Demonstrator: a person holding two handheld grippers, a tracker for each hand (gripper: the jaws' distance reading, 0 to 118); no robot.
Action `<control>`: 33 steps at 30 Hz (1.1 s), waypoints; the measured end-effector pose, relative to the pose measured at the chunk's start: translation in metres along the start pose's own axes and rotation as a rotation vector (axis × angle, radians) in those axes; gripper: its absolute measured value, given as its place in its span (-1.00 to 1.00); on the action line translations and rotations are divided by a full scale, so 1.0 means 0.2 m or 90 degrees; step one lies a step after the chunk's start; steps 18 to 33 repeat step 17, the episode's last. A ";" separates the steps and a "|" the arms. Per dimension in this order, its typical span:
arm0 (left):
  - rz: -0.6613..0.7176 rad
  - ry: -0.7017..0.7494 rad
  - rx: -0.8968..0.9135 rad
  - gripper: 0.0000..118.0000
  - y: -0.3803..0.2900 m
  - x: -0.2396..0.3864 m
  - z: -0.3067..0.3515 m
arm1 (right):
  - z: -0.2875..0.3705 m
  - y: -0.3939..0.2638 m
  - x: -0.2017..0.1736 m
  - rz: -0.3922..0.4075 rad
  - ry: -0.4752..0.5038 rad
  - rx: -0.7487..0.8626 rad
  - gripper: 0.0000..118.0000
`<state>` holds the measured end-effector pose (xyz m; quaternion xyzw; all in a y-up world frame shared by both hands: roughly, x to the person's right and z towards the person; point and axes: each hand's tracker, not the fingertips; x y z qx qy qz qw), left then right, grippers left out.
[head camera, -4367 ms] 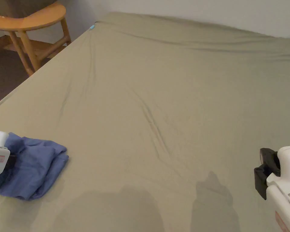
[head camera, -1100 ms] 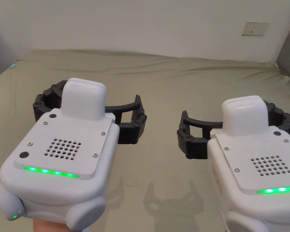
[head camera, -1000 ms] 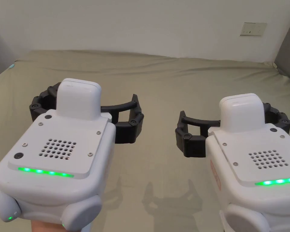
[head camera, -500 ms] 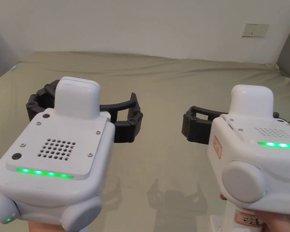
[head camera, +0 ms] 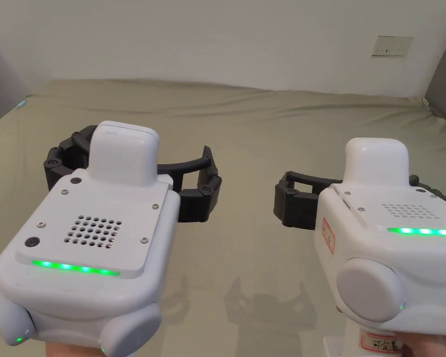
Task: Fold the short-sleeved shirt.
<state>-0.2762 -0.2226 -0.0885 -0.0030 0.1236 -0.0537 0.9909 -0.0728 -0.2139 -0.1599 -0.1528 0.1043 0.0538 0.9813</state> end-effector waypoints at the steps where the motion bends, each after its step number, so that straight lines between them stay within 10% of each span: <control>1: 0.001 0.001 0.000 0.96 0.00 0.00 0.00 | 0.00 0.00 0.00 0.009 0.016 0.005 1.00; 33: -0.003 0.015 0.004 0.97 0.00 0.00 0.00 | 0.04 -0.05 -0.03 0.059 -0.015 0.082 1.00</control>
